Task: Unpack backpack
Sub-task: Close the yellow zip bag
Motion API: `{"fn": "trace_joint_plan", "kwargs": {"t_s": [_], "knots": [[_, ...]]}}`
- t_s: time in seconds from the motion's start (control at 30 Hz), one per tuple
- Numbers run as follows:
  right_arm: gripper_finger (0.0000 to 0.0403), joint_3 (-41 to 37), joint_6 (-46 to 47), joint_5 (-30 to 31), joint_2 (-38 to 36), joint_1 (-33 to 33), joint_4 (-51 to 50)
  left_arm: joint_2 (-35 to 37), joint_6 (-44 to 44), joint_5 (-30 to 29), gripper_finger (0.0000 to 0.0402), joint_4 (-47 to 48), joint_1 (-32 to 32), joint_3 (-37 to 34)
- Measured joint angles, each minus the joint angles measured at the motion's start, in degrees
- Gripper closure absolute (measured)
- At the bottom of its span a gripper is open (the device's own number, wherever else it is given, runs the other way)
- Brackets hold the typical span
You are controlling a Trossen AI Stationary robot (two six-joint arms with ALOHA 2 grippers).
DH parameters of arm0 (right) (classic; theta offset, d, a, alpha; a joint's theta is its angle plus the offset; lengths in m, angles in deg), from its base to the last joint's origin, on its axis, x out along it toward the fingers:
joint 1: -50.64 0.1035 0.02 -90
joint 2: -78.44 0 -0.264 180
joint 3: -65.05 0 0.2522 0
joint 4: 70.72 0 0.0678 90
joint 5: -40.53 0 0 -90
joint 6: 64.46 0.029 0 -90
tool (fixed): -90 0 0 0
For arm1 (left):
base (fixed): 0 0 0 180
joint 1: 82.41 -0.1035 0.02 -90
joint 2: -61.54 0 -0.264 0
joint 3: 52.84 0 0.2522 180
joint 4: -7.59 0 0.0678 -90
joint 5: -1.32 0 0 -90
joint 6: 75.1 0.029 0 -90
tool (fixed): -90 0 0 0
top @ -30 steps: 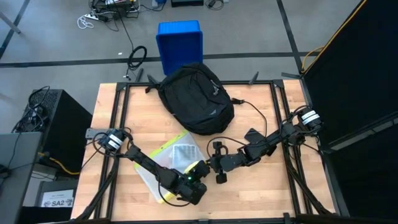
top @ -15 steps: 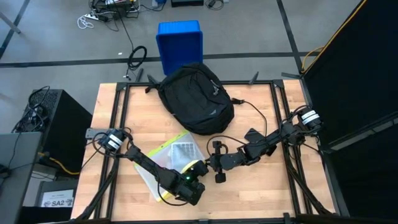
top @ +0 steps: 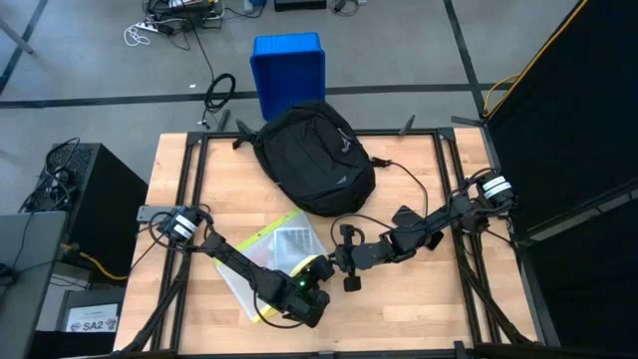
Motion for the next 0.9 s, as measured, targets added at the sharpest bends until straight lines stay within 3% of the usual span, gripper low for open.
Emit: {"fn": "trace_joint_plan", "kwargs": {"t_s": [0.2, 0.33, 0.47, 0.6, 0.9], "knots": [[0.0403, 0.04, 1.32, -0.40, 0.00, -0.55, 0.32, 0.25, -14.24, -0.80, 0.0302, 0.24, 1.00, 2.43], [0.0403, 0.04, 1.40, -0.35, 0.00, -0.61, 0.60, 0.55, -28.79, -0.79, 0.0304, 7.43, 3.14, 7.81], [0.0403, 0.04, 1.40, -0.14, 0.00, -0.61, 1.22, 0.55, -48.70, 6.16, 0.0304, 14.34, 4.34, 11.68], [0.0403, 0.04, 1.40, 0.00, 0.00, -0.61, 1.22, 0.55, -61.31, 15.53, 0.0302, 15.50, 4.68, 11.95], [0.0403, 0.04, 1.38, 0.33, 0.00, -0.63, 1.22, 0.55, -78.29, 14.70, 0.0298, 21.62, 6.86, 11.93]]}}
